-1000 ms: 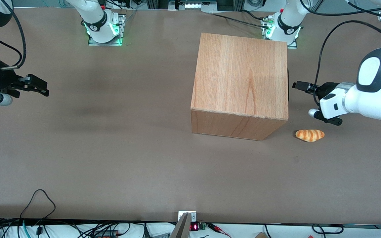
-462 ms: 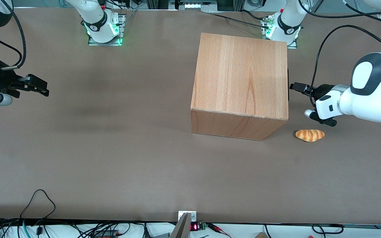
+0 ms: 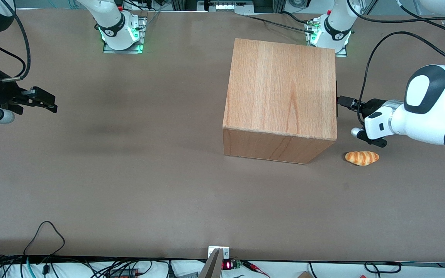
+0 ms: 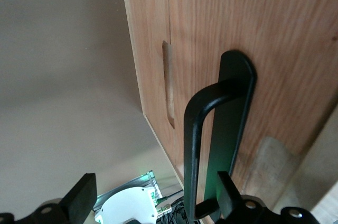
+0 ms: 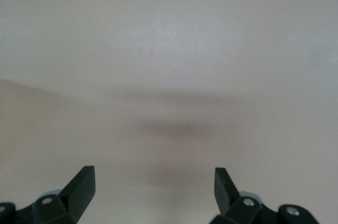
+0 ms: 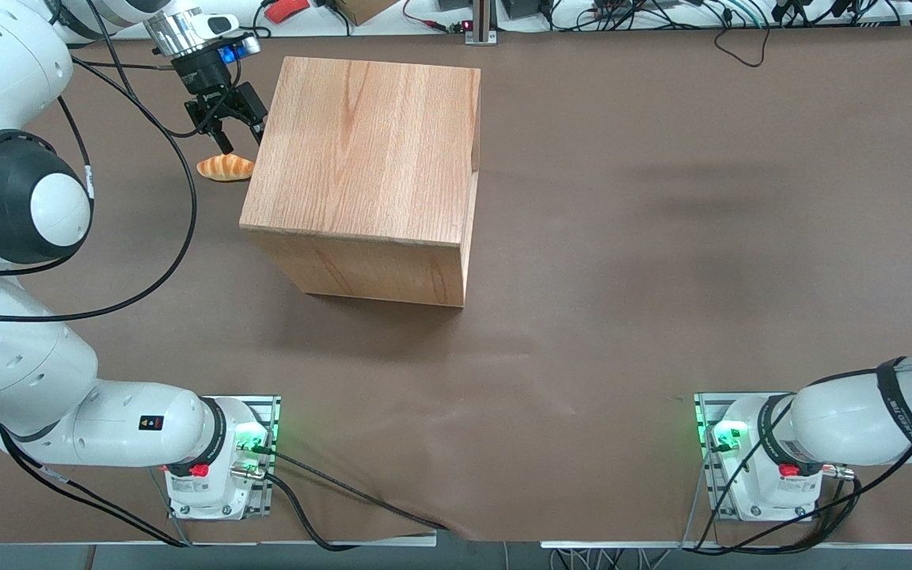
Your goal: Open top drawer with left arm
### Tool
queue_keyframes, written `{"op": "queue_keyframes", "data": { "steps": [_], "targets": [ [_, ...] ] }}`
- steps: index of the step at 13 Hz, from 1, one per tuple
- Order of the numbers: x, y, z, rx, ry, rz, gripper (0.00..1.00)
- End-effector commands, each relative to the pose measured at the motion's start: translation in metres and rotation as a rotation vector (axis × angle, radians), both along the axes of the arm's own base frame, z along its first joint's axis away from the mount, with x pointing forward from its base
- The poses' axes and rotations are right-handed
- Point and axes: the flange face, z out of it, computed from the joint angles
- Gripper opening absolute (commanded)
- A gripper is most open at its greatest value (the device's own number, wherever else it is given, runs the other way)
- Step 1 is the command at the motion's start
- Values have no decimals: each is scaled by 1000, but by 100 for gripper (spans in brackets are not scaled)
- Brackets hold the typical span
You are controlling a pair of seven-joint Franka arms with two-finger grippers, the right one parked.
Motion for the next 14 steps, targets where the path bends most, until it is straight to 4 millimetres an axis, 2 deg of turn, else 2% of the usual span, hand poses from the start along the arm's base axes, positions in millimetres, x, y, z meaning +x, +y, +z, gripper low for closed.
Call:
{"op": "queue_keyframes", "data": {
  "steps": [1,5,7,14],
  "targets": [
    [1,-3,-5,-34,-20,-12,100],
    [5,-3,-15,-38,-30,-19,100],
    [6,0,-27,-46,-25,-26,100],
    [7,4,-35,-27,-50,-18,100]
  ]
}}
